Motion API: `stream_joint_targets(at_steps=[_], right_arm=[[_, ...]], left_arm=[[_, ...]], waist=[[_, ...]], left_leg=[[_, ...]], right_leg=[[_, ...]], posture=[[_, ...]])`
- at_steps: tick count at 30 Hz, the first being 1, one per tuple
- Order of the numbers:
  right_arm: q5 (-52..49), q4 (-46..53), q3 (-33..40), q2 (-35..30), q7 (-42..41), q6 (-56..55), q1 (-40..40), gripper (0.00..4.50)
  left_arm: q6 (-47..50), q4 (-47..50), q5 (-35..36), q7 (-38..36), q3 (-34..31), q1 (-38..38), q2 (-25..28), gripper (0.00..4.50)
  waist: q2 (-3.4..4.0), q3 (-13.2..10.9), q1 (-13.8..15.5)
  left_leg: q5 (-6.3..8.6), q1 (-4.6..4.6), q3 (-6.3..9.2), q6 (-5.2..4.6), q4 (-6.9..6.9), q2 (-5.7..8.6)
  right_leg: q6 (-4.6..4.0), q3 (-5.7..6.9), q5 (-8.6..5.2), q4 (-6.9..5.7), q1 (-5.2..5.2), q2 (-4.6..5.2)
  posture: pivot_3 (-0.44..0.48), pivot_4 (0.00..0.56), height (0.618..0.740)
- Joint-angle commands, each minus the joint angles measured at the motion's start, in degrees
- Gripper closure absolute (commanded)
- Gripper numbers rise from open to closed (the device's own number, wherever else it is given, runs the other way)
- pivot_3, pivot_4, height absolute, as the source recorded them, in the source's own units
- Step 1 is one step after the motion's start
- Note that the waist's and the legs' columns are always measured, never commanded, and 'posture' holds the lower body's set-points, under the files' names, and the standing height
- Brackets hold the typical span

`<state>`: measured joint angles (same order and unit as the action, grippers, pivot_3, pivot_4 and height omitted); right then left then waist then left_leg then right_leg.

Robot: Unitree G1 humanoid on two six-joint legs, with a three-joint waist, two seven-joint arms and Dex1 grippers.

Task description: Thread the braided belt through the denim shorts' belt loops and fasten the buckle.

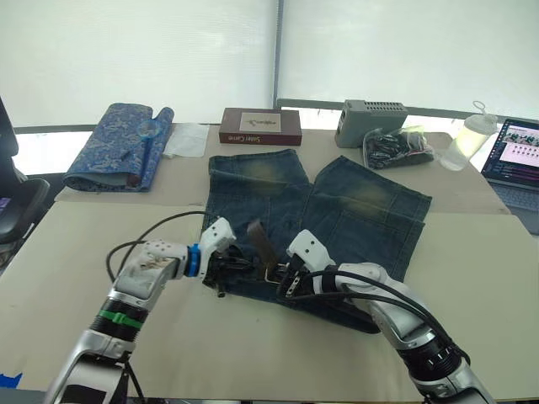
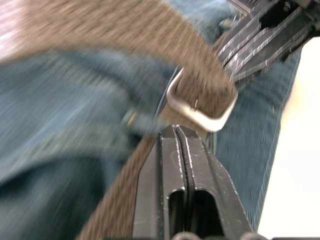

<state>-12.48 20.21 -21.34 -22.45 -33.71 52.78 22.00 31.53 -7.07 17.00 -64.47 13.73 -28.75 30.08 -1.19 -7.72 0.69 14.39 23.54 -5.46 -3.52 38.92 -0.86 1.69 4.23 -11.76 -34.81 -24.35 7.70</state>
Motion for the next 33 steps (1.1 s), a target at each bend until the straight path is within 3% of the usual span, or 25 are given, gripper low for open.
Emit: stream_joint_targets(at_steps=[1, 23, 33], right_arm=[[1.01, -3.4, -1.71, -1.28, 0.38, 2.18, -1.97, 4.5], [1.15, -2.58, -1.49, -1.51, 1.03, 2.82, -2.52, 4.5], [0.69, -0.84, -1.27, -2.24, 0.84, 4.01, -2.51, 4.5]], left_arm=[[-0.44, 0.44, -0.39, 0.43, 0.93, -1.67, -1.88, 4.45], [6.36, 3.6, 4.62, -3.16, -0.61, -1.78, -1.34, 4.45], [3.57, 3.04, -0.57, 0.74, 4.12, -0.29, -3.7, 4.45]], waist=[[0.0, 0.0, -0.01], [-0.01, -0.01, 0.0], [-0.02, -0.02, 0.17]], left_leg=[[0.0, 0.0, 0.0, -0.01, 0.0, 0.0], [-0.12, 0.12, 0.07, -0.26, -0.03, 0.0], [-0.1, 0.12, 0.08, -0.22, -0.02, 0.01]], right_leg=[[0.0, 0.0, 0.01, 0.0, 0.0, -0.02], [0.05, 0.02, -0.04, 0.05, -0.03, -0.11], [0.05, 0.02, -0.04, 0.08, 0.0, -0.09]], posture=[[0.0, 0.15, 0.74], [0.0, 0.15, 0.74], [0.0, 0.15, 0.74]])
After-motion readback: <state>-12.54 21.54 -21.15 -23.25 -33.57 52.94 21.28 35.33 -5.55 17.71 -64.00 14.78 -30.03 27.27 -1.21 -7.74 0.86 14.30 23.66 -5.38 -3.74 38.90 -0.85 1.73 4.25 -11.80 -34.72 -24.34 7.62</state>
